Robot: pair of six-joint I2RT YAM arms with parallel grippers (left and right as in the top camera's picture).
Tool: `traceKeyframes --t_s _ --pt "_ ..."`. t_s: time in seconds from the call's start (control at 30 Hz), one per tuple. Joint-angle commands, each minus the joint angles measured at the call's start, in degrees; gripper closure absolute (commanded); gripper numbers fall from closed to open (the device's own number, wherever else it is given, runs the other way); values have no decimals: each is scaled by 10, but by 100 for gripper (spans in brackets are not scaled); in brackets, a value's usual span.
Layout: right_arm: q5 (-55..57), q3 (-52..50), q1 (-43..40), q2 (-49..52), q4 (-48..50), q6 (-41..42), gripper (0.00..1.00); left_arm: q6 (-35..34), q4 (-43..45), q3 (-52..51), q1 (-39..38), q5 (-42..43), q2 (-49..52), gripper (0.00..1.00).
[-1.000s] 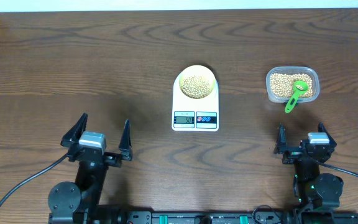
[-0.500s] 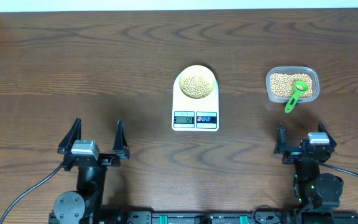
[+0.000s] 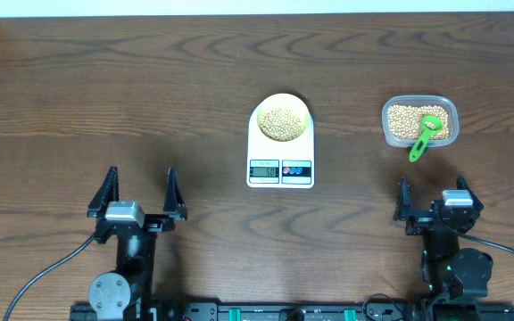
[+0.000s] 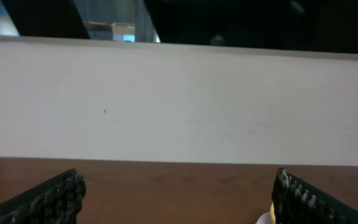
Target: Scoop item into bowl and weigh 50g on scale
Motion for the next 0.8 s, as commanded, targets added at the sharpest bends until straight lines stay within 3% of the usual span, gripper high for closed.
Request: traceKeyframes --t_s 0.0,0.17,0.33,0.77 --pt "1 -3 3 -4 0 -7 1 -4 30 -28 3 -20 -5 2" --pt "1 -3 3 -4 0 -7 1 -4 93 -69 8 -30 -5 2" --pt "1 -3 3 -4 0 -7 1 -10 91 -72 16 -39 -5 2" --pt "1 -3 3 -4 0 -7 1 -22 -25 -72 25 -39 -5 2"
